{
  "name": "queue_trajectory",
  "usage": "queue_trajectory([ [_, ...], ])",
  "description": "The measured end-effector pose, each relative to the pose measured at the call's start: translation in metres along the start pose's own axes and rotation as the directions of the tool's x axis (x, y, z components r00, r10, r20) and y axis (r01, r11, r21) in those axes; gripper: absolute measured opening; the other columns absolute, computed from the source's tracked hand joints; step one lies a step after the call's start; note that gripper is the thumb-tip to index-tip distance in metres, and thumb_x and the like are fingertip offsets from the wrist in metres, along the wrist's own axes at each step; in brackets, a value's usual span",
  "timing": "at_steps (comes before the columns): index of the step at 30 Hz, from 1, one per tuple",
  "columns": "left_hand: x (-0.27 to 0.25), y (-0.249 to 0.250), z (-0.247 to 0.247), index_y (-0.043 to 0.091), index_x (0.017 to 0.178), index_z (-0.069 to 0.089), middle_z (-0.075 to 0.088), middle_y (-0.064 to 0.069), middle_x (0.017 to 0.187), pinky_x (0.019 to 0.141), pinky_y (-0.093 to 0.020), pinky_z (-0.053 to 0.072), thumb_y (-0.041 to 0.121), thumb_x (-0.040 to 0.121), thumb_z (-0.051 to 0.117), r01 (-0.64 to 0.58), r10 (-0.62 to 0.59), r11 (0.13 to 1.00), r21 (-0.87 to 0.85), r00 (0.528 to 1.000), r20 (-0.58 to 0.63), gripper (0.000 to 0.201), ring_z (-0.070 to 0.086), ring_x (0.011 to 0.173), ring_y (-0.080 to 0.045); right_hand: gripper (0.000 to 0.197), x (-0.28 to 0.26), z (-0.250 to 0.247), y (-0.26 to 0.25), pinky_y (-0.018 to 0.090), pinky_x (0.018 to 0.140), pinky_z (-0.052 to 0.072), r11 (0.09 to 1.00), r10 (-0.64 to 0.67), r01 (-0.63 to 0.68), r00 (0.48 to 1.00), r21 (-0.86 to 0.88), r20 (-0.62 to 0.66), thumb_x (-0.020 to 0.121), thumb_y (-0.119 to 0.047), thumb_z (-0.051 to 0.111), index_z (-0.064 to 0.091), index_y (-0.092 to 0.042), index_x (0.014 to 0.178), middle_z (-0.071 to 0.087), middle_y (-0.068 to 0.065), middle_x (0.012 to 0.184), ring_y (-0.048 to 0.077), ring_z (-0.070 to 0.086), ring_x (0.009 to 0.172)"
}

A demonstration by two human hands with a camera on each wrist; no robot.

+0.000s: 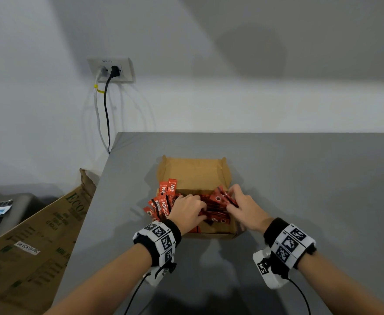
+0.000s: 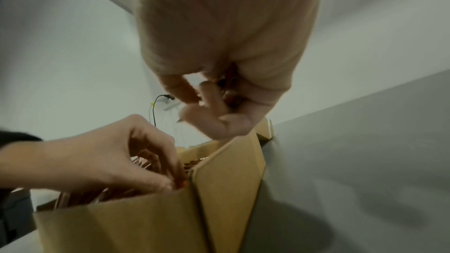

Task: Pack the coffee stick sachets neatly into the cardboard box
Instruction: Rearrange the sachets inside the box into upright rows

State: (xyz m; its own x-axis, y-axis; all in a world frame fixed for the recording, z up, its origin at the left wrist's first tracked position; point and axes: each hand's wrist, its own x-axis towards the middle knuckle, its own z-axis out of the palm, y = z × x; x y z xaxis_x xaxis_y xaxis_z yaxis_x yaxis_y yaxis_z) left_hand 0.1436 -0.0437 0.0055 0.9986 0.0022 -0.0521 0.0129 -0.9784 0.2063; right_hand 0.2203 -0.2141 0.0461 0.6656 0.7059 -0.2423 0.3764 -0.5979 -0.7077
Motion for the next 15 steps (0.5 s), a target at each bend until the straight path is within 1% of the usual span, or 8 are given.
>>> queue_trajectory([
  [2, 0.001, -0.001, 0.0, 0.019, 0.114, 0.063, 0.059, -0.001, 0.113, 0.097, -0.037, 0.038, 0.037, 0.091, 0.055, 0.008, -0.007, 1.0, -0.017, 1.0, 0.001, 0.03, 0.053, 0.11, -0.02, 0.01, -0.001, -0.001, 0.002, 0.02, 0.036, 0.043, 1.0, -0.021, 0.021, 1.0, 0.023, -0.01, 0.098, -0.014, 0.038, 0.031, -0.008, 0.104, 0.054, 0.006, 0.077, 0.007, 0.054, 0.038],
  [4, 0.001, -0.001, 0.001, 0.019, 0.112, 0.064, 0.06, -0.001, 0.111, 0.097, -0.036, 0.038, 0.039, 0.09, 0.056, 0.012, -0.012, 1.0, -0.028, 1.0, -0.005, 0.031, 0.054, 0.109, -0.019, 0.011, 0.002, 0.001, 0.007, 0.028, 0.048, 0.051, 0.999, -0.04, 0.039, 0.998, -0.038, -0.05, 0.099, -0.016, 0.037, 0.033, -0.011, 0.108, 0.059, 0.006, 0.08, 0.013, 0.058, 0.052],
  [5, 0.001, -0.002, 0.001, 0.019, 0.111, 0.065, 0.06, -0.001, 0.111, 0.096, -0.036, 0.038, 0.04, 0.09, 0.056, 0.013, -0.013, 0.999, -0.038, 1.0, -0.009, 0.031, 0.054, 0.108, -0.019, 0.014, 0.003, 0.002, 0.01, 0.027, 0.055, 0.052, 0.997, -0.046, 0.041, 0.997, -0.07, -0.061, 0.099, -0.017, 0.038, 0.035, -0.013, 0.113, 0.061, 0.005, 0.084, 0.015, 0.06, 0.061],
  [7, 0.002, -0.002, 0.0, 0.018, 0.109, 0.065, 0.06, -0.001, 0.11, 0.094, -0.035, 0.041, 0.04, 0.089, 0.058, 0.012, -0.013, 0.999, -0.052, 1.0, -0.018, 0.031, 0.056, 0.106, -0.019, 0.023, 0.005, 0.005, 0.012, 0.012, 0.061, 0.046, 0.997, -0.054, 0.05, 0.996, -0.059, -0.071, 0.099, -0.016, 0.041, 0.041, -0.013, 0.121, 0.062, -0.002, 0.093, 0.011, 0.059, 0.077],
  [9, 0.003, -0.003, -0.002, 0.015, 0.106, 0.066, 0.061, -0.002, 0.107, 0.088, -0.033, 0.043, 0.042, 0.087, 0.059, 0.018, -0.019, 0.998, -0.059, 1.0, -0.017, 0.033, 0.058, 0.101, -0.02, 0.021, 0.006, 0.006, 0.012, 0.004, 0.063, 0.042, 0.996, -0.078, 0.074, 0.991, -0.045, -0.107, 0.097, -0.015, 0.047, 0.055, -0.01, 0.115, 0.06, -0.005, 0.096, 0.009, 0.058, 0.085],
  [11, 0.005, -0.004, -0.003, 0.013, 0.103, 0.066, 0.061, -0.004, 0.104, 0.082, -0.032, 0.046, 0.042, 0.086, 0.061, 0.029, -0.03, 0.996, -0.079, 0.999, -0.011, 0.035, 0.059, 0.097, -0.021, 0.017, 0.007, 0.006, 0.012, 0.001, 0.063, 0.041, 0.996, -0.085, 0.08, 0.985, -0.042, -0.147, 0.094, -0.014, 0.053, 0.064, -0.009, 0.106, 0.061, -0.006, 0.092, 0.007, 0.058, 0.083],
  [13, 0.005, -0.005, -0.004, 0.012, 0.102, 0.067, 0.062, -0.004, 0.102, 0.078, -0.032, 0.047, 0.043, 0.085, 0.062, 0.041, -0.042, 0.995, -0.094, 0.999, -0.008, 0.036, 0.06, 0.094, -0.021, 0.011, 0.008, 0.005, 0.012, 0.002, 0.062, 0.044, 0.998, -0.069, 0.069, 0.981, -0.008, -0.18, 0.09, -0.013, 0.059, 0.066, -0.009, 0.098, 0.063, -0.004, 0.087, 0.002, 0.059, 0.074],
  [15, 0.006, -0.005, -0.004, 0.013, 0.101, 0.067, 0.062, -0.003, 0.102, 0.077, -0.032, 0.048, 0.043, 0.084, 0.063, 0.046, -0.047, 0.993, -0.107, 0.999, -0.01, 0.035, 0.06, 0.093, -0.02, 0.006, 0.009, 0.005, 0.012, 0.012, 0.061, 0.053, 0.992, -0.04, 0.062, 0.982, 0.114, -0.185, 0.088, -0.008, 0.062, 0.064, -0.013, 0.089, 0.067, 0.005, 0.084, 0.005, 0.064, 0.064],
])
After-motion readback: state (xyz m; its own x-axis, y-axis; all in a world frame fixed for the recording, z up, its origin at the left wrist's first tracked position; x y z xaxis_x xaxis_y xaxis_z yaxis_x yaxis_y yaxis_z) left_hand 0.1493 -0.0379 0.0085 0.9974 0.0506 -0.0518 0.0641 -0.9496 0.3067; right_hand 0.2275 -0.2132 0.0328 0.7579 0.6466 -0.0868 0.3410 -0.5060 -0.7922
